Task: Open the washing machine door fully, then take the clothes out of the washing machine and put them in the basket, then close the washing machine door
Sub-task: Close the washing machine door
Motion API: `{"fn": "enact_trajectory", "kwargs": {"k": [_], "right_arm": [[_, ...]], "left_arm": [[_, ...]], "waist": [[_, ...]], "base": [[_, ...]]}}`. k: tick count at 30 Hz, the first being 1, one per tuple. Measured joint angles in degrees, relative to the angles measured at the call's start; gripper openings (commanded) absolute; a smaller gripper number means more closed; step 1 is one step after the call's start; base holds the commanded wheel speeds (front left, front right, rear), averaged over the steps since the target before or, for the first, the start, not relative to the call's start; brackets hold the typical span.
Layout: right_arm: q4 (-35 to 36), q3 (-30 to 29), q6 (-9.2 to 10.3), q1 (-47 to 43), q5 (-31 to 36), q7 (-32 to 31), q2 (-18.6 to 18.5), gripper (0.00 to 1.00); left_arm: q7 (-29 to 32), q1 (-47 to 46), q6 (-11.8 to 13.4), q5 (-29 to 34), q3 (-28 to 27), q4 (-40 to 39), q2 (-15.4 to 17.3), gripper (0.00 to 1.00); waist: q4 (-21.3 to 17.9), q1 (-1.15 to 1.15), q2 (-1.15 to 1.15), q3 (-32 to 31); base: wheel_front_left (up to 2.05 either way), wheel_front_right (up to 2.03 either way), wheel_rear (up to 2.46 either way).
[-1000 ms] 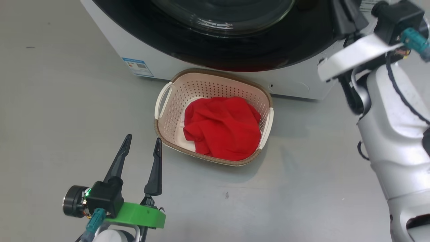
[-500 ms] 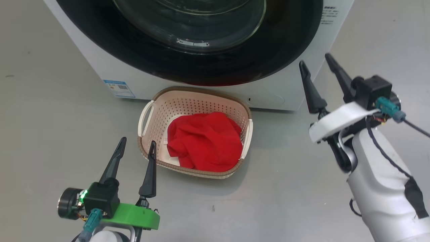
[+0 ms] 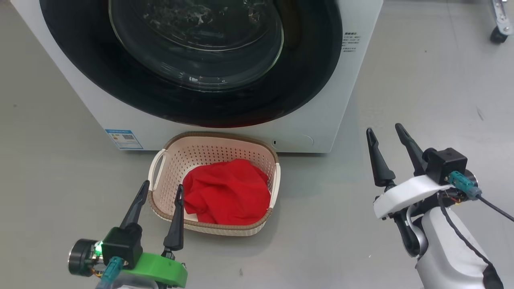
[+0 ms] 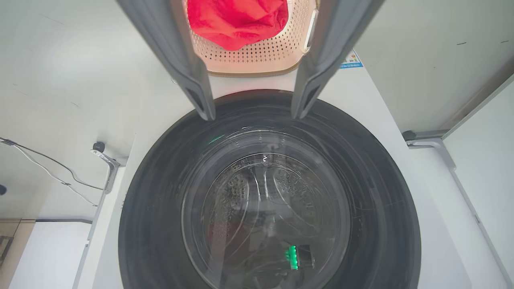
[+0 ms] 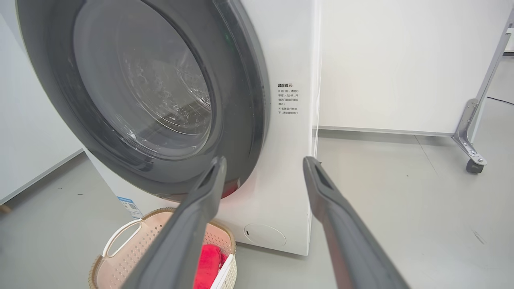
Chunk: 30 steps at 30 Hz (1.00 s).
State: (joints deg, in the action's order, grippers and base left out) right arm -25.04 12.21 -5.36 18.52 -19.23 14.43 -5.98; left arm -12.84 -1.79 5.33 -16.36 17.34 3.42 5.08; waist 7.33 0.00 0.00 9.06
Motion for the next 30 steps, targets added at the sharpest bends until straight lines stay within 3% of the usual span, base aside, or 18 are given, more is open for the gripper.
{"fn": "enact_trajectory", "kwargs": {"k": [30], "right_arm": [[10.8, -0.7, 3.55, -18.1, 0.3, 0.0, 1.6, 1.0]], "left_arm": [[2.7, 6.0, 0.0, -0.9, 0.0, -1.2, 1.3, 1.0]], "waist": [[-5.0, 0.0, 0.0, -6.5]], "base": [[0.0, 0.0, 0.0]]}}
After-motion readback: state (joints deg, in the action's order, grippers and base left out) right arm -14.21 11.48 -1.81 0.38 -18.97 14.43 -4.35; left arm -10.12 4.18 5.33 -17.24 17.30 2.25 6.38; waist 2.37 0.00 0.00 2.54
